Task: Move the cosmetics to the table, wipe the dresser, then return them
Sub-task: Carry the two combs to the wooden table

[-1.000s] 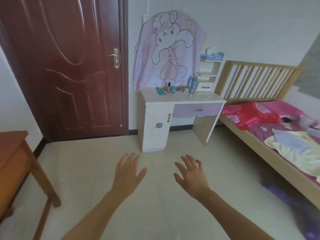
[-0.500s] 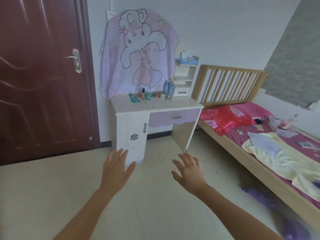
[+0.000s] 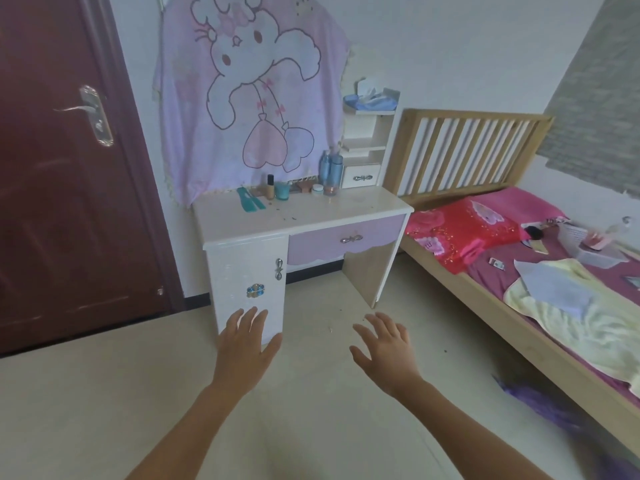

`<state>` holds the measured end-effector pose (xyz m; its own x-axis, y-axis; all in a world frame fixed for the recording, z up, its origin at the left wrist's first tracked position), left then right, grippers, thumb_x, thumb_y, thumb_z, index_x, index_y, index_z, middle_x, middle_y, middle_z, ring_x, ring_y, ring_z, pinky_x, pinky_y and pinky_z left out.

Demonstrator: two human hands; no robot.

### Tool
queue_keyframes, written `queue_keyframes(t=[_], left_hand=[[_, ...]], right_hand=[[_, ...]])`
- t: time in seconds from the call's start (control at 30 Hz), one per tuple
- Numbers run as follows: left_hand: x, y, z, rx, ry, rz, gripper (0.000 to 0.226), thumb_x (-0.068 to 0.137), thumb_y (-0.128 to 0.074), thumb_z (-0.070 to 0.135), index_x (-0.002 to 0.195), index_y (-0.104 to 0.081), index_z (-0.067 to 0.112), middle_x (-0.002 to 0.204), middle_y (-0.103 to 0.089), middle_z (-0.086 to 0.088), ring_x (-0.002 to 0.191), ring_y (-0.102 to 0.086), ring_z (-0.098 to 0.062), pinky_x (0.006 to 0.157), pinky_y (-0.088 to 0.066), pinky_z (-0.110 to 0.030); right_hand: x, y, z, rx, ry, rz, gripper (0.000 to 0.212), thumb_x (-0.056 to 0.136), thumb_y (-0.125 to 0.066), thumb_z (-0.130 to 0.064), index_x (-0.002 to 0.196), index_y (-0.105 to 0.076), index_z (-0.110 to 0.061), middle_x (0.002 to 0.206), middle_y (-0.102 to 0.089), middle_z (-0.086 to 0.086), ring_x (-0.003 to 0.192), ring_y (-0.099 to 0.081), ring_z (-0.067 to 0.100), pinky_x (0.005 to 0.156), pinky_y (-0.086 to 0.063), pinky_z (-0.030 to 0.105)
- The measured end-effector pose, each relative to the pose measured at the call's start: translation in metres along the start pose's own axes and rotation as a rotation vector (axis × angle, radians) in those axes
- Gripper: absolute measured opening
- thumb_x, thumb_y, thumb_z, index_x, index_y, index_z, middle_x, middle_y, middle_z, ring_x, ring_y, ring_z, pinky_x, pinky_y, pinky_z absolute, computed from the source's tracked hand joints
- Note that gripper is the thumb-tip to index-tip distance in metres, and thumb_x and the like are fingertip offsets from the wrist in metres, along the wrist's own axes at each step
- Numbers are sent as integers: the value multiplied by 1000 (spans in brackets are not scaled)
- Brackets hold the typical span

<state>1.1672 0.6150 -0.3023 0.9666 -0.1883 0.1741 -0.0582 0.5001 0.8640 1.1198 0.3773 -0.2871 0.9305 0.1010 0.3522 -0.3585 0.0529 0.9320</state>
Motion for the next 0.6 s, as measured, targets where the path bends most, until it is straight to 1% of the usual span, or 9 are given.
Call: queue_keyframes(t=[0.07,0.13,0.23,0.27,0.33,0.47,0.53,0.6], left_hand=[[31,-11,2,12,3,48,101,74,-2,79,126,-53,9,135,-50,-10,130,-36,-34,98,-36,-49],[64,-18,9,36,13,94,91,78,-10,72,124,-54,7,132,-53,-11,127,-40,-36,97,-38,-49],[111,-26,18,40,69,92,93,68,-8,67,134,-43,12,143,-40,-7,136,-24,-29,107,-26,-42],[126,-28,20,43,84,109,94,66,-7,66,135,-42,12,144,-39,-7,137,-23,-28,109,-24,-40],[154,-32,21,41,126,160,93,67,-9,66,133,-44,11,142,-41,-8,136,-26,-29,109,-24,-40],[193,-45,2,41,230,202,87,70,-17,62,127,-51,6,136,-47,-15,131,-33,-36,107,-26,-44],[208,-53,-14,53,294,200,89,69,-16,64,128,-51,7,137,-47,-14,131,-32,-36,106,-27,-46],[224,-57,-33,55,365,175,94,66,-11,67,132,-46,10,141,-41,-11,135,-27,-32,108,-25,-45]], right_hand=[[31,-12,16,13,25,8,44,76,-35,-48,88,-72,-26,96,-70,2,93,-67,23,71,-54,37],[68,-23,33,39,42,14,44,76,-36,-48,88,-72,-26,95,-70,2,93,-67,23,71,-54,37],[119,-41,54,71,82,12,44,75,-35,-48,88,-71,-26,94,-70,1,92,-67,22,70,-55,36],[135,-49,59,85,122,15,44,75,-35,-48,89,-71,-26,94,-70,1,92,-68,22,69,-55,35],[165,-66,67,110,214,51,43,75,-37,-47,89,-71,-24,93,-70,2,89,-68,22,67,-55,33],[221,-97,65,178,284,39,43,74,-36,-47,90,-69,-26,91,-70,-2,87,-68,19,63,-53,28],[242,-118,61,224,342,40,39,73,-37,-47,97,-61,-27,90,-69,-3,86,-67,18,64,-52,26],[270,-135,53,275,380,38,36,73,-37,-47,101,-48,-28,89,-68,-4,85,-67,17,65,-52,24]])
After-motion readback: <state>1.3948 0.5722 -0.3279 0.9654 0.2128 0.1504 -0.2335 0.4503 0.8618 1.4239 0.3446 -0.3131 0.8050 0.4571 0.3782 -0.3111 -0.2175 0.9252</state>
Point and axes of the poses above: each hand's wrist, its own x-axis towards the middle knuckle, its own y-axis out of the back of the hand, z = x × y, the point moved 3 cm from there along x, towards the middle knuckle
